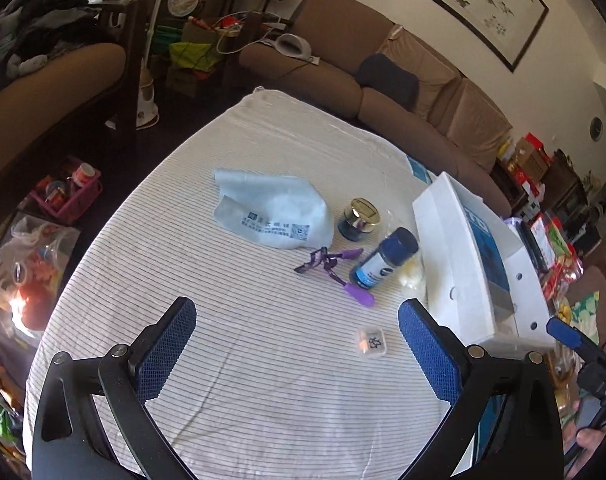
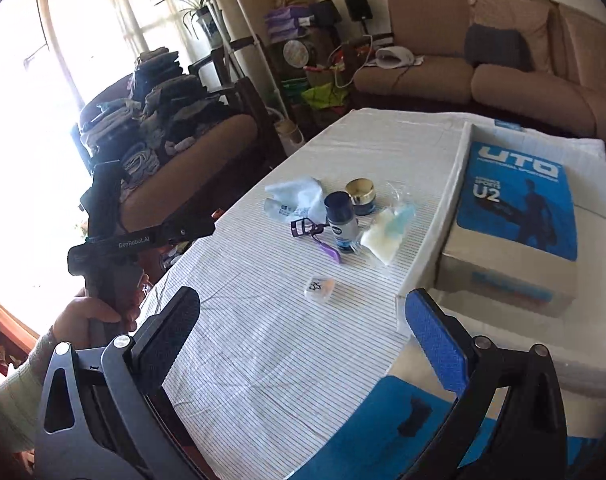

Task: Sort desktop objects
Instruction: 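Reach the right tool to the blue Nivea can and close around it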

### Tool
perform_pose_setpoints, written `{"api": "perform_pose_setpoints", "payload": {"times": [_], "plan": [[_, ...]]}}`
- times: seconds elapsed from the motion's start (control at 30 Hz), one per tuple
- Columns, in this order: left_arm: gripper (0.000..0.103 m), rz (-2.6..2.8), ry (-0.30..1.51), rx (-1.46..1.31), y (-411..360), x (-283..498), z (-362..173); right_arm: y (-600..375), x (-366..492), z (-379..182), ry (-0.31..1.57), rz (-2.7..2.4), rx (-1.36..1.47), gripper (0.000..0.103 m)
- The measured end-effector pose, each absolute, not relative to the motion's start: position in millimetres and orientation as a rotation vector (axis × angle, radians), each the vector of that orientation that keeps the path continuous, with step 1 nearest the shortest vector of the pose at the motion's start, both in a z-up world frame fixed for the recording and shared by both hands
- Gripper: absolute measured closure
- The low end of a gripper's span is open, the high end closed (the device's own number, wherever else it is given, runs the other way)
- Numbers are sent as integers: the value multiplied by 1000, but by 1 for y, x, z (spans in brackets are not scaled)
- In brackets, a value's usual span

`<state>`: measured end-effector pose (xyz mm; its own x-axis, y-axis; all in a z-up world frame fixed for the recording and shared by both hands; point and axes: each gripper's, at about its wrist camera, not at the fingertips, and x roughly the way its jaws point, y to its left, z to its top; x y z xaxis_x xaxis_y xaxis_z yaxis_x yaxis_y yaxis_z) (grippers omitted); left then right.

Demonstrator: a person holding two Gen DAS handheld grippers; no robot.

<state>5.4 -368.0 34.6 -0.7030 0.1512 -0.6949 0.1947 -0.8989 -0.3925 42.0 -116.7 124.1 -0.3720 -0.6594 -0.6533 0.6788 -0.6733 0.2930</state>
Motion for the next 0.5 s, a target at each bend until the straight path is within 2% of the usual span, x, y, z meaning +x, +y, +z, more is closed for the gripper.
{"api": "perform_pose_setpoints", "payload": {"times": [0.17,0.33,0.5], "plan": [[0,-2753,821,1184,-380,-18,17,-155,7,120,50,-2112,970,0],[0,-2749,771,1220,-381,-44,11,-196,-36,109,107,-2132,989,0],[0,-2763,701,1284,-383,-70,4,-211,-69,102,51,-2123,1006,0]]}}
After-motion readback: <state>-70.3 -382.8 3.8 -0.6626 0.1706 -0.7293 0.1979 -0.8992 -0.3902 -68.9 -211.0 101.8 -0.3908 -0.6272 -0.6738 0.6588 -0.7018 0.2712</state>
